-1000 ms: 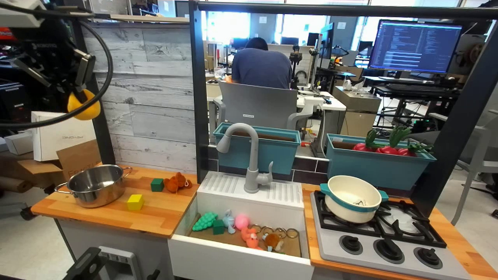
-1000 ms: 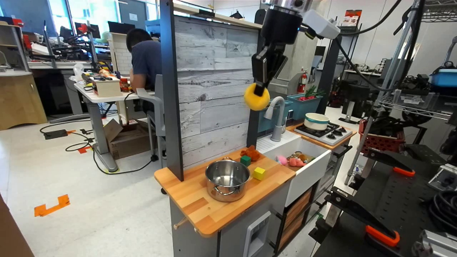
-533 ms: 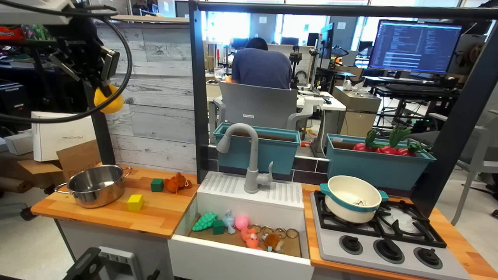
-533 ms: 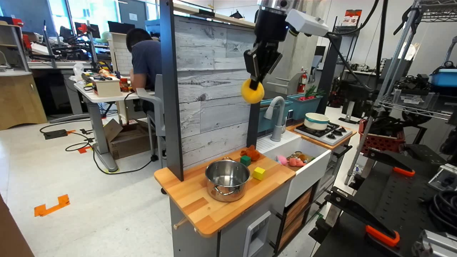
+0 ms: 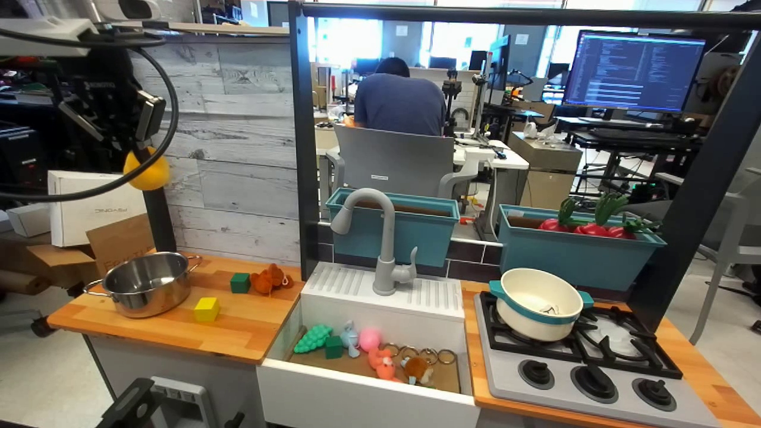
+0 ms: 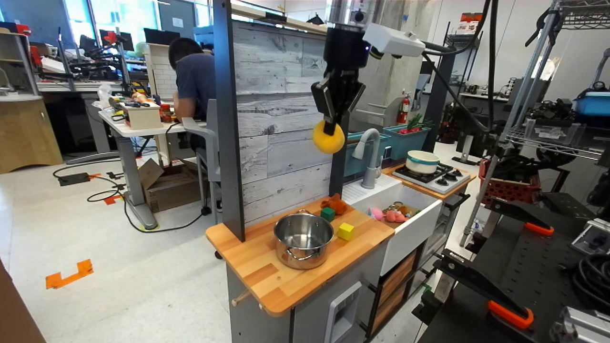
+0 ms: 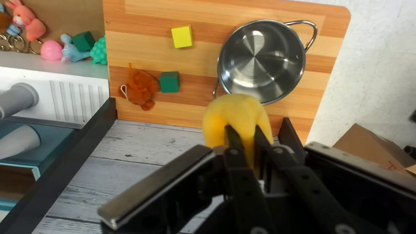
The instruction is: Put the yellow plushie in the silver pot
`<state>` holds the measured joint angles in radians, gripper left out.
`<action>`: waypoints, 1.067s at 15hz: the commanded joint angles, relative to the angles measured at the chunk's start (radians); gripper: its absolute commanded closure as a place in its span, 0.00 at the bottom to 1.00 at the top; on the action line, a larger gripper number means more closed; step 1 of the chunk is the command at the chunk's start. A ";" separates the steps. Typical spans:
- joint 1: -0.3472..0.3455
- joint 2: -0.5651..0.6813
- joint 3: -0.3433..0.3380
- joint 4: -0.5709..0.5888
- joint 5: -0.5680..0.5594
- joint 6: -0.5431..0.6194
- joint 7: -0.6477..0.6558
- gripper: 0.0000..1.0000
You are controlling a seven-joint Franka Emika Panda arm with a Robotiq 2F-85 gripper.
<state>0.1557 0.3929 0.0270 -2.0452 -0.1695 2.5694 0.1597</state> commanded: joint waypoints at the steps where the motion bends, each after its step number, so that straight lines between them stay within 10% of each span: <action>1: 0.019 0.012 0.006 0.022 0.010 -0.044 0.016 0.97; 8: 0.036 0.025 0.003 0.032 0.001 -0.065 0.039 0.97; 9: 0.040 0.024 -0.001 0.033 -0.003 -0.074 0.051 0.64; 10: 0.037 0.022 0.003 0.033 0.001 -0.085 0.044 0.60; 11: 0.025 0.011 0.006 0.003 0.002 -0.042 0.025 0.80; 16: 0.025 0.011 0.006 0.006 0.002 -0.054 0.027 0.60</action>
<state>0.1789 0.4047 0.0352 -2.0396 -0.1700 2.5169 0.1890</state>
